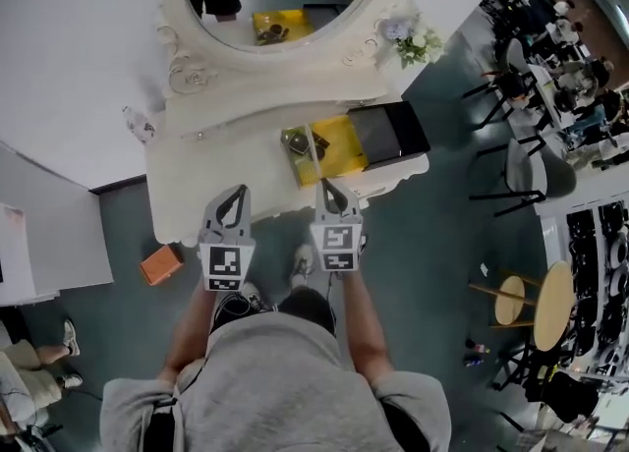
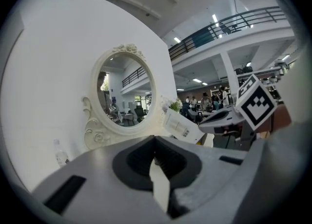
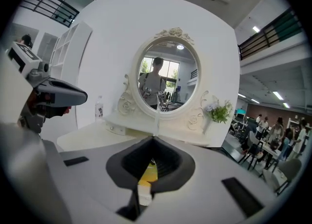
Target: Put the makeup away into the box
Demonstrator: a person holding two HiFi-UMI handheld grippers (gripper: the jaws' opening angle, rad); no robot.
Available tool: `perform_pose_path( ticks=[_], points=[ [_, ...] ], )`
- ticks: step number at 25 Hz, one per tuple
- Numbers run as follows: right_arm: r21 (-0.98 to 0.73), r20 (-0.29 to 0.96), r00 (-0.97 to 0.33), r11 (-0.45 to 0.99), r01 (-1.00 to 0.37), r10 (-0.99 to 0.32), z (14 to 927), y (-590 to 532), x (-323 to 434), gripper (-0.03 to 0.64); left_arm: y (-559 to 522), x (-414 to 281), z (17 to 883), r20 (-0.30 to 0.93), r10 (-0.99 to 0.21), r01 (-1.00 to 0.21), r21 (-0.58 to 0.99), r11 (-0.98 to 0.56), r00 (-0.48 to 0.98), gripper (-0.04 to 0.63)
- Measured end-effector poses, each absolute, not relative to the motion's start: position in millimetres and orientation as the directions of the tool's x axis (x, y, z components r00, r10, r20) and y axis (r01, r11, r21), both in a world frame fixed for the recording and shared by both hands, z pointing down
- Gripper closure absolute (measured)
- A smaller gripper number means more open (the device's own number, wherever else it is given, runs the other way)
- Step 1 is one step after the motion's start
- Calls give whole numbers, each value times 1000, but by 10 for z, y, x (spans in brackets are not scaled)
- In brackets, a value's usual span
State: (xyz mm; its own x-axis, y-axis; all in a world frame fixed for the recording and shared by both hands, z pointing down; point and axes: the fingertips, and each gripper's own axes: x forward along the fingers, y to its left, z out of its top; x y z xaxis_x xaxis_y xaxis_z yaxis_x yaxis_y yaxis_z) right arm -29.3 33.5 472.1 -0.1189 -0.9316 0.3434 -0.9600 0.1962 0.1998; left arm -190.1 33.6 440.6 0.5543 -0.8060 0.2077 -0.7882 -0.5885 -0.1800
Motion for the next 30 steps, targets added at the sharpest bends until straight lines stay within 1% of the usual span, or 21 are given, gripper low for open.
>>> perform_pose_path(
  ticks=[7,14,22,30],
  points=[
    [218,389,-95,192,-957,-916,4946,1,293,604,-60,-1332,4532,239,-788,-775,-170,-609,567,592],
    [219,438,-92,206,-954,-894,5225,-342,700,604,-399,-941,4721,276,-782,-777,-157,-610,559,592],
    [216,509,-98,237,-947,-855,5656,-631,1002,604,-643,-677,5034,343,-771,-783,-138,-607,537,592],
    [225,576,-95,269,-936,-812,6065,-808,1123,603,-795,-598,5325,402,-760,-792,-125,-598,511,592]
  ],
)
